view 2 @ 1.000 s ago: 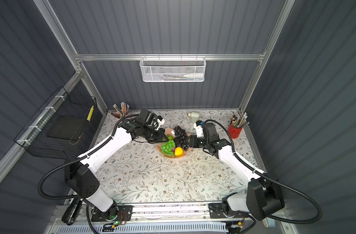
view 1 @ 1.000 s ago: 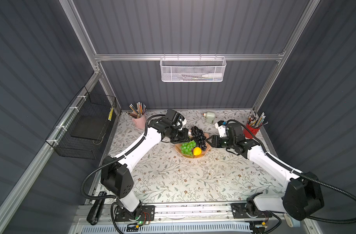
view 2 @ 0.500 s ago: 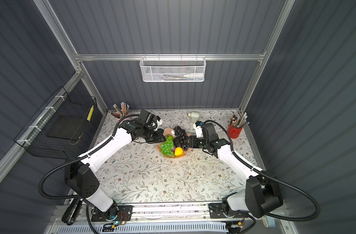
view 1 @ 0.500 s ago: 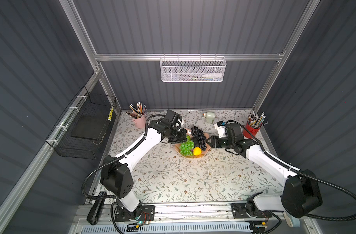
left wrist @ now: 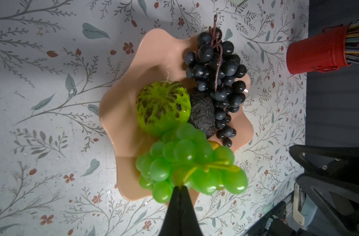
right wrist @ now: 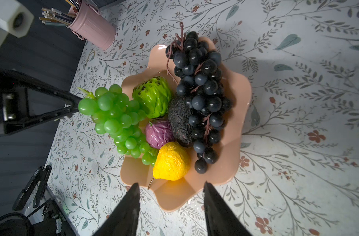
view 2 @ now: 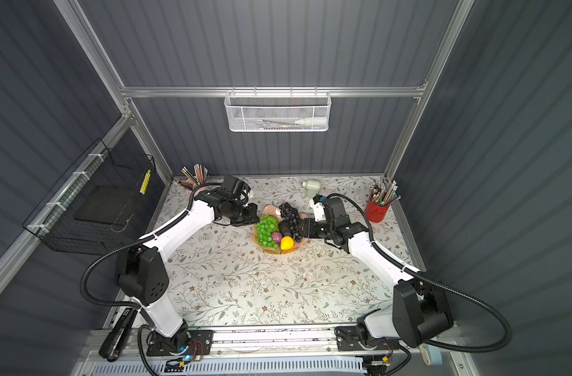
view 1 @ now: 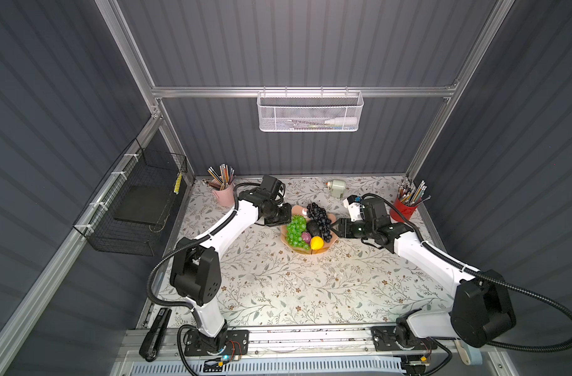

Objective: Arrange fruit in a fruit bowl
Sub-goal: Place the fruits in the fruit bowl.

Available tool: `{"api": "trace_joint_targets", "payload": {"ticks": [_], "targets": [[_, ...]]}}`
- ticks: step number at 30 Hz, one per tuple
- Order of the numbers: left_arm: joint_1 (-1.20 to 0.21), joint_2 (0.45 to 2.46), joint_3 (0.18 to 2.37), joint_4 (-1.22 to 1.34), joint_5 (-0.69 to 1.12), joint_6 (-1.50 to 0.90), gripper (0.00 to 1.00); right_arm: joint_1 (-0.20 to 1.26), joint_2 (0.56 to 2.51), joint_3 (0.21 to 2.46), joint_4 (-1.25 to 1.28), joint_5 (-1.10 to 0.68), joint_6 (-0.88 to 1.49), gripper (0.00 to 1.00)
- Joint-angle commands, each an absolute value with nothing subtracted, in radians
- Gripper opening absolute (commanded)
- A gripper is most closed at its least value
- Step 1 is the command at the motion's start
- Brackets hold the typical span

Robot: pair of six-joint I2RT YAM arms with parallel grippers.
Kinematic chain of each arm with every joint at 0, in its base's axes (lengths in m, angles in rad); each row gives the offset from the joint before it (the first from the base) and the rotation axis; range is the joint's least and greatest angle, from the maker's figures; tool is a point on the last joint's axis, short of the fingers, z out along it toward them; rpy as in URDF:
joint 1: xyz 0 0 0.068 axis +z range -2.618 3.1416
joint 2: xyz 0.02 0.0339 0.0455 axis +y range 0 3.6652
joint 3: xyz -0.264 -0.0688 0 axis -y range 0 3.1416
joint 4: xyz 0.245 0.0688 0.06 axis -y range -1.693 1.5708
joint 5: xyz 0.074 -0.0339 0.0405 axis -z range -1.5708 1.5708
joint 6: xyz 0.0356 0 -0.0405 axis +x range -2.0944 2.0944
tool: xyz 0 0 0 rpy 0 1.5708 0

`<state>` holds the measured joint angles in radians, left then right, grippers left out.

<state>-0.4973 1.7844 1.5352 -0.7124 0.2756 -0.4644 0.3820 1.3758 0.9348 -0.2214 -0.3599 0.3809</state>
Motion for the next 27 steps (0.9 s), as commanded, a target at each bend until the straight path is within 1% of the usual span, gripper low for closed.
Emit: {"api": "trace_joint_targets", "payload": {"ticks": [1, 6, 16, 22, 27], "targets": [[-0.491, 1.824, 1.592, -0.722, 0.259, -0.424, 0.00, 0.381, 1.395, 0.935, -0.209, -0.380, 0.371, 0.52], [-0.483, 1.847, 1.592, -0.732, 0.234, -0.421, 0.00, 0.382, 1.405, 0.941, -0.204, -0.390, 0.371, 0.53], [-0.456, 1.764, 1.519, -0.738, 0.171, -0.433, 0.00, 0.382, 1.433, 0.974, -0.208, -0.393, 0.352, 0.53], [-0.453, 1.739, 1.530, -0.786, 0.139, -0.408, 0.00, 0.383, 1.441, 0.973, -0.196, -0.400, 0.356, 0.53], [-0.449, 1.765, 1.559, -0.802, 0.112, -0.389, 0.00, 0.385, 1.456, 0.967, -0.180, -0.423, 0.368, 0.52]]}}
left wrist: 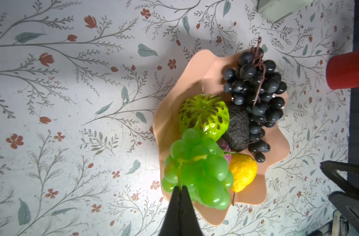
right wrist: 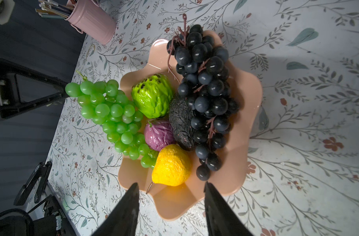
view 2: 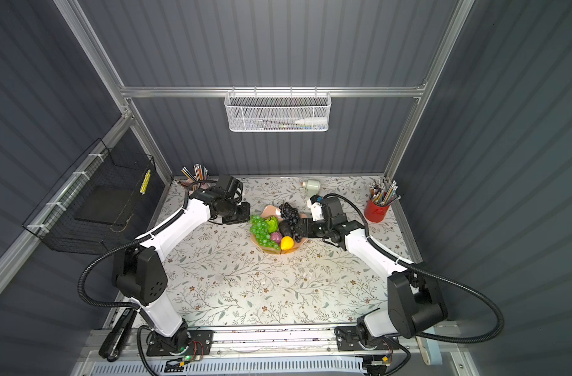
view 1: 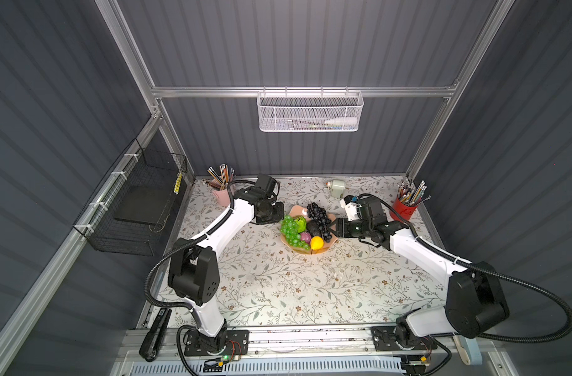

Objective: Arrange fruit in a fruit bowl
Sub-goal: Place the fruits in the fruit bowl.

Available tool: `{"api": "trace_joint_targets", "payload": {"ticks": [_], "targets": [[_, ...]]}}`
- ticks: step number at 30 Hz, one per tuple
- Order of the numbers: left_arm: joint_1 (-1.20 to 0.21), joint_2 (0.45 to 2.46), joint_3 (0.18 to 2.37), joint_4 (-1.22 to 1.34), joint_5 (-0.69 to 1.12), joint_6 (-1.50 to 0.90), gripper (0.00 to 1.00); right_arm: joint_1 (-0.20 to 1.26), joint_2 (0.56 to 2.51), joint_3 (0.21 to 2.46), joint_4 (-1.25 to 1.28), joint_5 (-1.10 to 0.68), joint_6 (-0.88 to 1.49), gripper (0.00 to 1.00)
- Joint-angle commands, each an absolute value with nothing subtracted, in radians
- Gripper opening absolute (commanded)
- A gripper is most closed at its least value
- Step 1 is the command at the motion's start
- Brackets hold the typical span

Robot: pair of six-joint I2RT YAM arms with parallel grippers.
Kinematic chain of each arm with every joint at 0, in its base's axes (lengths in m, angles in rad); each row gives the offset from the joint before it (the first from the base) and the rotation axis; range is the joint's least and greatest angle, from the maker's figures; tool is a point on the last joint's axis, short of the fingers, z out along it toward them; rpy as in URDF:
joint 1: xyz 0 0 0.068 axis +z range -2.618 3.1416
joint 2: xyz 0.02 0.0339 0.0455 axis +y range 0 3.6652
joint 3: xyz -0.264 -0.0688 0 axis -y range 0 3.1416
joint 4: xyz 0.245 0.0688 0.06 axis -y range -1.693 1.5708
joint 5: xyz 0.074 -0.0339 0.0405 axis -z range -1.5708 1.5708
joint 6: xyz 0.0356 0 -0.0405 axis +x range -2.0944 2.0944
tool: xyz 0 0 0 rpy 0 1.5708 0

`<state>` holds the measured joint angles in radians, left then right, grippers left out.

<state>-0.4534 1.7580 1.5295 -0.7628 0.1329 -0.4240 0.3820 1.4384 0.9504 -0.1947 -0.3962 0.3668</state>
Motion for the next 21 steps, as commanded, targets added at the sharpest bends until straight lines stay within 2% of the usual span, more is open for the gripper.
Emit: {"api": "trace_joint_targets", "payload": {"ticks": [1, 10, 15, 21], "targets": [[-0.449, 1.779, 1.569, -0.801, 0.117, -0.383, 0.00, 0.384, 1.458, 0.966, -0.176, -0.427, 0.369, 0.53], [-0.449, 1.929, 1.697, -0.788, 0.171, -0.358, 0.01, 0.396, 1.457, 0.962, -0.181, -0.439, 0.374, 0.53], [-0.449, 2.000, 1.757, -0.795, 0.211, -0.350, 0.09, 0.409, 1.473, 0.968, -0.176, -0.449, 0.378, 0.53], [-0.449, 2.041, 1.771, -0.785, 0.248, -0.341, 0.13, 0.426, 1.483, 0.974, -0.177, -0.452, 0.382, 0.53]]}}
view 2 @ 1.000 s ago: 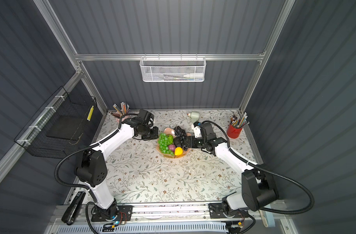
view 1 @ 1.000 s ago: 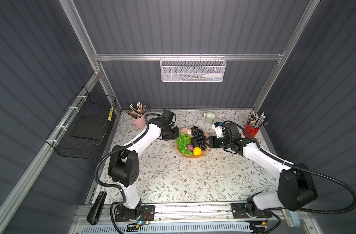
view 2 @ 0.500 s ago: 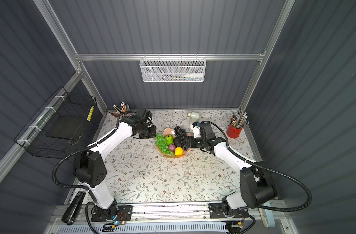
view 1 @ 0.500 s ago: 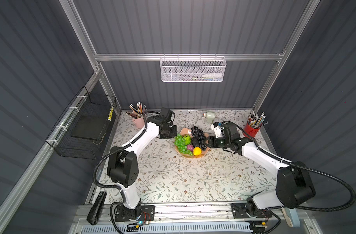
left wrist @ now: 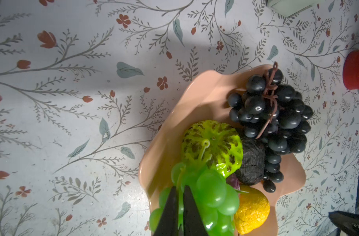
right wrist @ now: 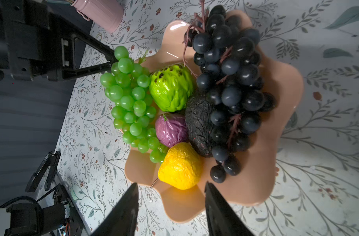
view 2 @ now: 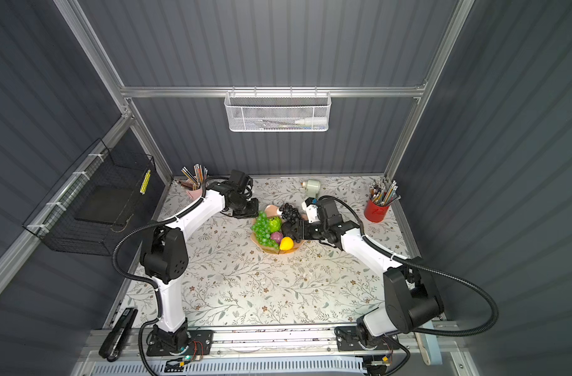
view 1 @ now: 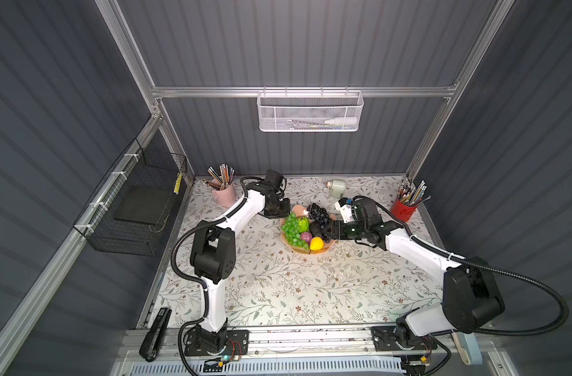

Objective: Arrange fruit in a fruit bowl
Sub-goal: Place the fruits in the fruit bowl.

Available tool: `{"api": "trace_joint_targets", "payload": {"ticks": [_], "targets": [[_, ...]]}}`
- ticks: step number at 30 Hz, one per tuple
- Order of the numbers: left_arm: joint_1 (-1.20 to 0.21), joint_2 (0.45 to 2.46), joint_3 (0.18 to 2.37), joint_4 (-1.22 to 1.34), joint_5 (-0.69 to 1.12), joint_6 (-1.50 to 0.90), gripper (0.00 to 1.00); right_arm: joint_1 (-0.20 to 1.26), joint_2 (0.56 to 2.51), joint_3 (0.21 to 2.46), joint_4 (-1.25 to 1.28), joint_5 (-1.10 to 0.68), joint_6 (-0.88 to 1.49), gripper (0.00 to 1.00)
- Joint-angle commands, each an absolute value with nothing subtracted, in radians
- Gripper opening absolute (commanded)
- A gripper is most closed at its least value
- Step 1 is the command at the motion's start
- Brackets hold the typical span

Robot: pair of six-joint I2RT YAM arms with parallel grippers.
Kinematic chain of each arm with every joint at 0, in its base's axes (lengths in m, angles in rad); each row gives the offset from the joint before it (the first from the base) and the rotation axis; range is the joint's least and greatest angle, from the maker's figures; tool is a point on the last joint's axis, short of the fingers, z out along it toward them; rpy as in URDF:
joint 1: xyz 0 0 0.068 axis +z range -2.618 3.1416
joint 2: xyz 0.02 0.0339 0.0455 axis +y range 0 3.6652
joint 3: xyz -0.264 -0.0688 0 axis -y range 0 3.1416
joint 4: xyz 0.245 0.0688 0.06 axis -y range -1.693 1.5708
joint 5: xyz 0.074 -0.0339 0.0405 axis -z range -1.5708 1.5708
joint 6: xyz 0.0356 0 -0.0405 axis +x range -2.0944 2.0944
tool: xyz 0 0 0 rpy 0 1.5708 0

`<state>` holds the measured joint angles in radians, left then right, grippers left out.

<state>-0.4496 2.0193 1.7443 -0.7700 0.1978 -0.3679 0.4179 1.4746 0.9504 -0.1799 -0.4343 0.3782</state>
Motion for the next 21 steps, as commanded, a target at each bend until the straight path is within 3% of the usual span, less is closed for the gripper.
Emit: {"api": "trace_joint_targets", "payload": {"ticks": [1, 5, 13, 17, 21], "targets": [[-0.449, 2.046, 1.771, -0.785, 0.250, -0.336, 0.15, 0.427, 1.484, 0.974, -0.178, -0.451, 0.382, 0.53], [-0.449, 2.060, 1.779, -0.776, 0.251, -0.315, 0.21, 0.431, 1.487, 0.977, -0.178, -0.454, 0.383, 0.53], [-0.449, 2.023, 1.797, -0.759, 0.244, -0.308, 0.65, 0.437, 1.480, 0.995, -0.199, -0.436, 0.367, 0.53], [-0.449, 1.980, 1.775, -0.763, 0.223, -0.296, 0.70, 0.433, 1.462, 1.004, -0.209, -0.403, 0.345, 0.53], [-0.449, 1.940, 1.723, -0.779, 0.207, -0.308, 0.62, 0.391, 1.446, 1.028, -0.227, -0.382, 0.327, 0.53]]}}
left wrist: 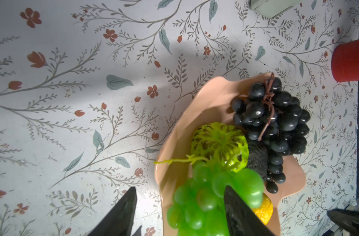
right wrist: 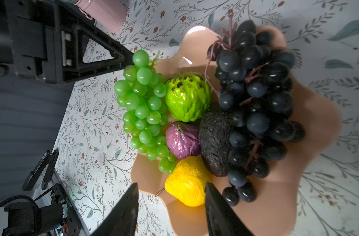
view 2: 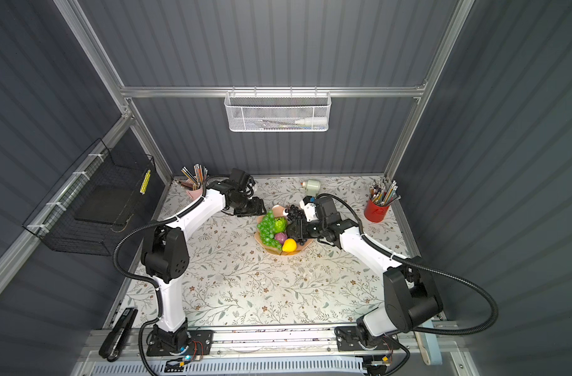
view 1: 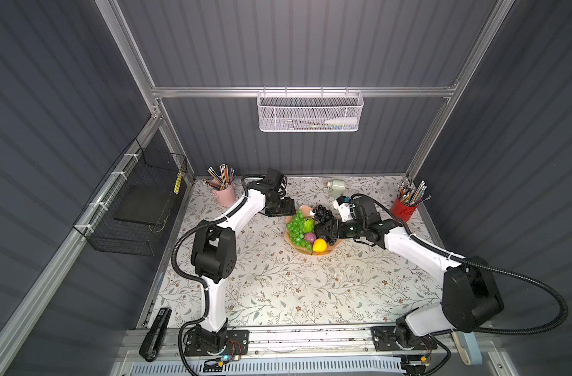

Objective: Arrange fruit in a fruit bowl
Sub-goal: Place the fruits in the fruit bowl, then adjust the fruits in the fruit bowl.

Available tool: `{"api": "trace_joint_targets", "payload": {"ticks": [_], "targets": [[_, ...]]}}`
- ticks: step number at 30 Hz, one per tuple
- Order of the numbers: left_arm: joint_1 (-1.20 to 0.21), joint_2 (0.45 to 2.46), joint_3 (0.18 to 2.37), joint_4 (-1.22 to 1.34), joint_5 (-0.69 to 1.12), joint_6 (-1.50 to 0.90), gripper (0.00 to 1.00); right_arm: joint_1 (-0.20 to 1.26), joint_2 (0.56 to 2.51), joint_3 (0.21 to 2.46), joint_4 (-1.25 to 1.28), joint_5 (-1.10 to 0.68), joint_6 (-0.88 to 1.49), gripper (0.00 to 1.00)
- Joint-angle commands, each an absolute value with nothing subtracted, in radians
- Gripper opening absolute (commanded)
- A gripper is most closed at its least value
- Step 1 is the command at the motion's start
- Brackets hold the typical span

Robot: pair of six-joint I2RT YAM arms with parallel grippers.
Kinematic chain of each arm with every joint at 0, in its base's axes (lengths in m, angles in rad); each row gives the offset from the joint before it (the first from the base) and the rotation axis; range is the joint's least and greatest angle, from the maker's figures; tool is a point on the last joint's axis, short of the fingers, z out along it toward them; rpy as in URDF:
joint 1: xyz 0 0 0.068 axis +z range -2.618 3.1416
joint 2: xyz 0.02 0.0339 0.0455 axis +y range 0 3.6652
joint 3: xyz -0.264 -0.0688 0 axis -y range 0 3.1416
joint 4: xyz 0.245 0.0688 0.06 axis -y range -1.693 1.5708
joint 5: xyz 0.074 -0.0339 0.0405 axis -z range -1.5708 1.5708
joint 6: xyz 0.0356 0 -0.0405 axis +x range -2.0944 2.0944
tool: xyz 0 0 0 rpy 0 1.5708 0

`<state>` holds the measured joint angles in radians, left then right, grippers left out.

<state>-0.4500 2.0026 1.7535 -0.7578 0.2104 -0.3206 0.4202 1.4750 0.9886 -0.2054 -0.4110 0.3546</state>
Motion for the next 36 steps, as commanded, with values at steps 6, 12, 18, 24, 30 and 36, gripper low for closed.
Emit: {"api": "trace_joint_targets", "payload": {"ticks": [6, 12, 18, 24, 30, 36], "targets": [[-0.462, 1.908, 1.646, -0.709, 0.254, -0.328, 0.47, 0.286, 1.487, 1.098, -0.216, -0.376, 0.313, 0.52], [-0.480, 1.970, 1.681, -0.680, 0.302, -0.332, 0.43, 0.230, 1.614, 1.215, -0.190, -0.380, 0.314, 0.52], [-0.479, 1.920, 1.675, -0.692, 0.226, -0.324, 0.43, 0.225, 1.702, 1.287, -0.186, -0.412, 0.327, 0.51], [-0.470, 1.803, 1.584, -0.726, 0.098, -0.373, 0.52, 0.229, 1.727, 1.276, -0.165, -0.422, 0.356, 0.51], [-0.455, 1.821, 1.520, -0.714, 0.093, -0.413, 0.39, 0.240, 1.729, 1.255, -0.155, -0.427, 0.362, 0.51], [-0.442, 1.898, 1.525, -0.643, 0.110, -0.433, 0.33, 0.258, 1.700, 1.222, -0.153, -0.422, 0.358, 0.50]]}}
